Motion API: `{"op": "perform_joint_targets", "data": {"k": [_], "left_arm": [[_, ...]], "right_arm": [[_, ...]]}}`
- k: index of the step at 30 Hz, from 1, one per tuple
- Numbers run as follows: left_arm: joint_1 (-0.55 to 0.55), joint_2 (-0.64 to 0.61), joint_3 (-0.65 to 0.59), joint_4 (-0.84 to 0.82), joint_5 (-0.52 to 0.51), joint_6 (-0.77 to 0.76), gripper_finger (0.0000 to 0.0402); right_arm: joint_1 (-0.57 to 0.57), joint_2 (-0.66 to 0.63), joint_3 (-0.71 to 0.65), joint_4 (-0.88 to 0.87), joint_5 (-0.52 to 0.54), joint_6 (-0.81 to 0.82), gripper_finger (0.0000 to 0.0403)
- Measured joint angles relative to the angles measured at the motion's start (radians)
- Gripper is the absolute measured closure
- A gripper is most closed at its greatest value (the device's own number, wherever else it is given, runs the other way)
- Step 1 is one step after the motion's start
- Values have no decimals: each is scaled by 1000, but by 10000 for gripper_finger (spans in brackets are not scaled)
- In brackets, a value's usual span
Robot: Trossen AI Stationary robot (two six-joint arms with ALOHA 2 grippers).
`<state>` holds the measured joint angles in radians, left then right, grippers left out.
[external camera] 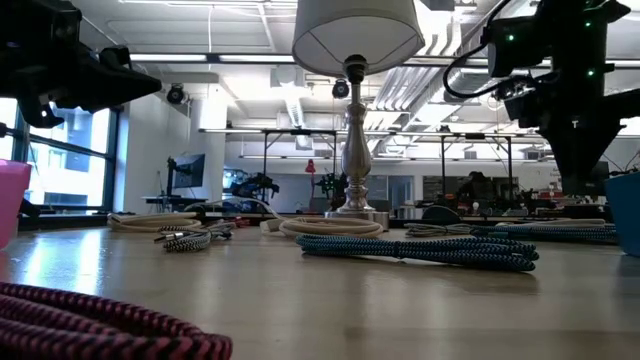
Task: Pick & Place USB Port
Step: Put the right light brown USB cable into the blue bin
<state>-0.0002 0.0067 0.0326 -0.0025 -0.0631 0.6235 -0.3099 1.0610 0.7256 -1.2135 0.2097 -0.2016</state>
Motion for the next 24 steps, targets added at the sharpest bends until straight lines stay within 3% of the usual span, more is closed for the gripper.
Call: {"op": "perform_joint_targets", "data": {"k": [4, 10, 17, 24], "left_arm": [[0, 0, 0, 0, 0, 0, 401], [0, 0, 0, 0, 1, 0, 401], [0, 0, 0, 0, 1, 0, 401], [0, 0, 0, 0, 1, 0, 401]], "right_arm": [[0, 0, 1, 20, -75, -39, 272], [0, 25, 1, 48, -61, -73, 272], [0, 172, 0, 98, -55, -95, 272], [0, 307, -1, 101, 18, -96, 272]]}}
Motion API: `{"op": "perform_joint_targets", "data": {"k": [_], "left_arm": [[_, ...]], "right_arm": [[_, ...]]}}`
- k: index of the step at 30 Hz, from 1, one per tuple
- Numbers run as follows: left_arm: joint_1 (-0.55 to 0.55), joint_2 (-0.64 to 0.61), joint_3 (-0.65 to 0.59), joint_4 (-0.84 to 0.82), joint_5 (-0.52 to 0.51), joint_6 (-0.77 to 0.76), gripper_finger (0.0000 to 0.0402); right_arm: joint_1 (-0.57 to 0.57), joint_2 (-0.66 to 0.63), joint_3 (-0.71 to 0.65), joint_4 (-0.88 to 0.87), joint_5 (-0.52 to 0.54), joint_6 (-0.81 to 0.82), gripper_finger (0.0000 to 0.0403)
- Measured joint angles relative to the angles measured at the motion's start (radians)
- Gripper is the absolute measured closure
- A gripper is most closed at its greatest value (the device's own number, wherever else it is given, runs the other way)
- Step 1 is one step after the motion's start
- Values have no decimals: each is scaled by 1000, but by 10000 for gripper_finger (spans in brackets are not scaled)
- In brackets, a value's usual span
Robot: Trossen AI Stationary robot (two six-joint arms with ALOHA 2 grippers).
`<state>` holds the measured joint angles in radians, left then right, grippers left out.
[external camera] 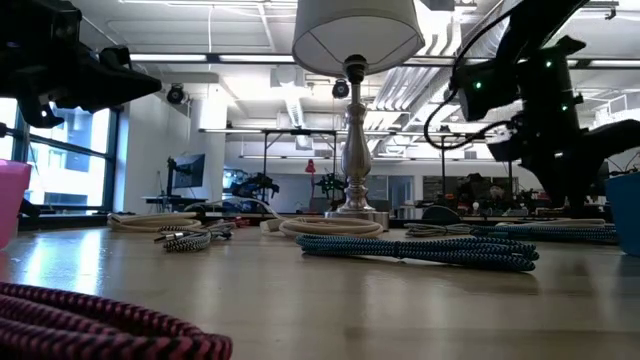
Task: Pick & Place USB Port
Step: Put the right light brown USB cable into the blue bin
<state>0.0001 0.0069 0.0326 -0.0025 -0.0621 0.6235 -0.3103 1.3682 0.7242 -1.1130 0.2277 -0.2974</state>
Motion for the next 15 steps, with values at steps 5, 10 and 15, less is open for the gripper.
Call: {"op": "perform_joint_targets", "data": {"k": [5, 10, 15], "left_arm": [[0, 0, 0, 0, 0, 0, 401], [0, 0, 0, 0, 1, 0, 401], [0, 0, 0, 0, 1, 0, 401]], "right_arm": [[-19, 51, 0, 4, -9, 5, 272], [-60, 73, 0, 27, -45, 7, 272], [-90, 73, 0, 73, -91, 5, 272]]}}
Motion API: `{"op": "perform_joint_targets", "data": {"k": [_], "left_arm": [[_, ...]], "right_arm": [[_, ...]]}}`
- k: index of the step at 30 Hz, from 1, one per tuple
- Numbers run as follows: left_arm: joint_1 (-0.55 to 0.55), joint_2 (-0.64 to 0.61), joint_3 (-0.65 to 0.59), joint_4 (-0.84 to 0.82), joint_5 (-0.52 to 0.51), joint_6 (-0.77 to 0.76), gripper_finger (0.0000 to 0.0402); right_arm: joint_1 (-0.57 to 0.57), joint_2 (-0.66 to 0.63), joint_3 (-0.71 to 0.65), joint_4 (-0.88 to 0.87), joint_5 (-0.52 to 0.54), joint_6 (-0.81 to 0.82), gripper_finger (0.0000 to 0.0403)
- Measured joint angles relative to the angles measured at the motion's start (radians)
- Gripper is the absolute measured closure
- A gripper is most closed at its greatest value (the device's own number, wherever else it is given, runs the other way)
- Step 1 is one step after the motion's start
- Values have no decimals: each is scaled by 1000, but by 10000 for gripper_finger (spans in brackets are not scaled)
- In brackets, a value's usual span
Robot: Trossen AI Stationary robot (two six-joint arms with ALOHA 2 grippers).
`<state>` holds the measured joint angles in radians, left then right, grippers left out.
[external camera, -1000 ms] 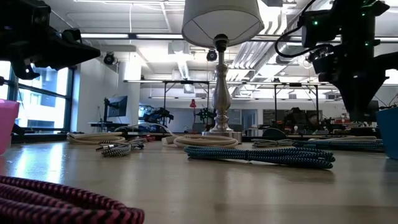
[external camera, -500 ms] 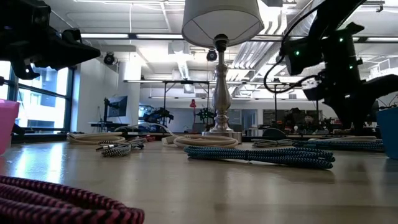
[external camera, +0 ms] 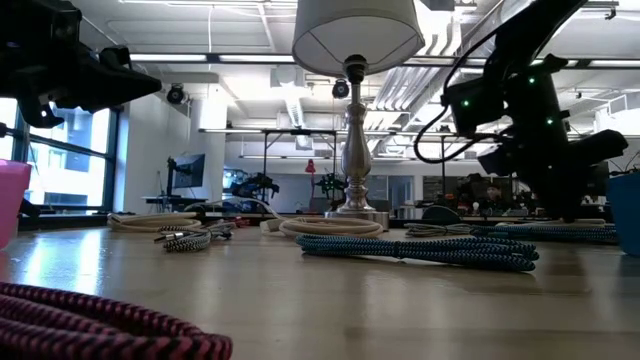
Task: Pick & Place USB Port
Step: Put the right light brown USB cable into the blue bin
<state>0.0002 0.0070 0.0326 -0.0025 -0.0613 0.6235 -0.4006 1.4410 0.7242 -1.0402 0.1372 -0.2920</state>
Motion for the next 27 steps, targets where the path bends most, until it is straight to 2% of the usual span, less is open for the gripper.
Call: {"op": "perform_joint_targets", "data": {"k": [13, 18, 21, 25, 27], "left_arm": [[0, 0, 0, 0, 0, 0, 401], [0, 0, 0, 0, 1, 0, 401], [0, 0, 0, 0, 1, 0, 401], [0, 0, 0, 0, 1, 0, 401], [0, 0, 0, 0, 1, 0, 401]], "right_arm": [[-32, 0, -20, 66, -47, 16, 272], [-32, 0, -37, 83, 30, 6, 277], [-32, 0, -36, 92, 89, 17, 304], [-32, 0, -36, 103, 103, 16, 381], [-32, 0, -36, 105, 111, 28, 388]]}}
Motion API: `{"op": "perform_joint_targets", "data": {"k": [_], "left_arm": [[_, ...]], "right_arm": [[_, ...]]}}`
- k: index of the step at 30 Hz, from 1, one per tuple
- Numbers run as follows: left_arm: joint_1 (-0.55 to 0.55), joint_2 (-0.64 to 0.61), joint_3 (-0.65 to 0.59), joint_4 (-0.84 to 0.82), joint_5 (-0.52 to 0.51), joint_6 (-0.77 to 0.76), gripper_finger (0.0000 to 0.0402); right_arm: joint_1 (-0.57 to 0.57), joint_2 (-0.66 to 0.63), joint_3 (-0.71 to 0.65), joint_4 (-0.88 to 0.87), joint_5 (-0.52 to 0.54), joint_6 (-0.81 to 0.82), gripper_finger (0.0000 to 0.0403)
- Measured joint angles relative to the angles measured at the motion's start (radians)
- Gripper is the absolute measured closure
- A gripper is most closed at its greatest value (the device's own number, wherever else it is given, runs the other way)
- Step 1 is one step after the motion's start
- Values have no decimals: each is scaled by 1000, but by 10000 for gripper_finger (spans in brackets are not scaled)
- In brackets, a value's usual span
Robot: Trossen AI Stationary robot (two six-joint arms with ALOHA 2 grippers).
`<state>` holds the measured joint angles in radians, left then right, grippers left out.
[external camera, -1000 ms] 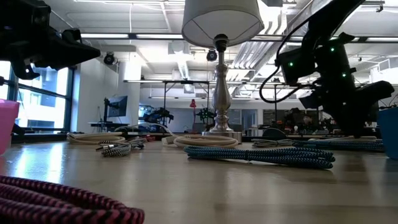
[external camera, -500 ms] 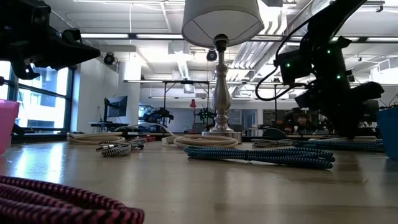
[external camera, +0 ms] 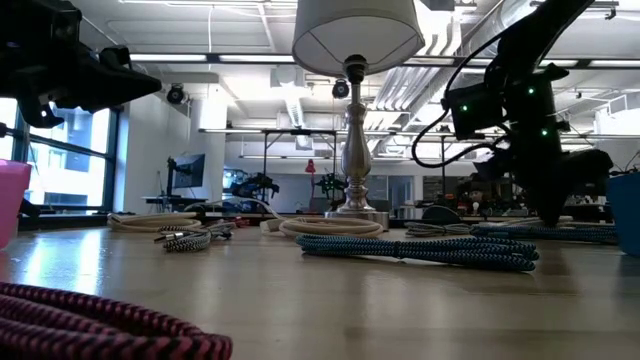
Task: Pick & Place USB Port
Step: Put the right light brown USB cable into the blue bin
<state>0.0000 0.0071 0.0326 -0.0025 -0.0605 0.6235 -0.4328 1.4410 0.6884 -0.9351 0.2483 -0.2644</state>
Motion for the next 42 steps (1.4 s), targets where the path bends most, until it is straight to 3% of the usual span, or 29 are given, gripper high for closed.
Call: {"op": "perform_joint_targets", "data": {"k": [13, 22, 27, 31, 37, 42], "left_arm": [[0, 0, 0, 0, 0, 0, 401], [0, 0, 0, 0, 0, 0, 401], [0, 0, 0, 0, 0, 0, 401], [0, 0, 0, 0, 0, 0, 401], [0, 0, 0, 0, 0, 0, 401], [0, 0, 0, 0, 0, 0, 401]], "right_arm": [[7, -1, 14, -79, 153, 73, 400], [132, -2, 180, -281, 248, 183, 401], [256, -3, 345, -454, 246, 302, 402], [384, -25, 484, -553, 174, 411, 402], [620, -93, 627, -584, 87, 646, 402], [838, -108, 645, -547, 65, 857, 402]]}}
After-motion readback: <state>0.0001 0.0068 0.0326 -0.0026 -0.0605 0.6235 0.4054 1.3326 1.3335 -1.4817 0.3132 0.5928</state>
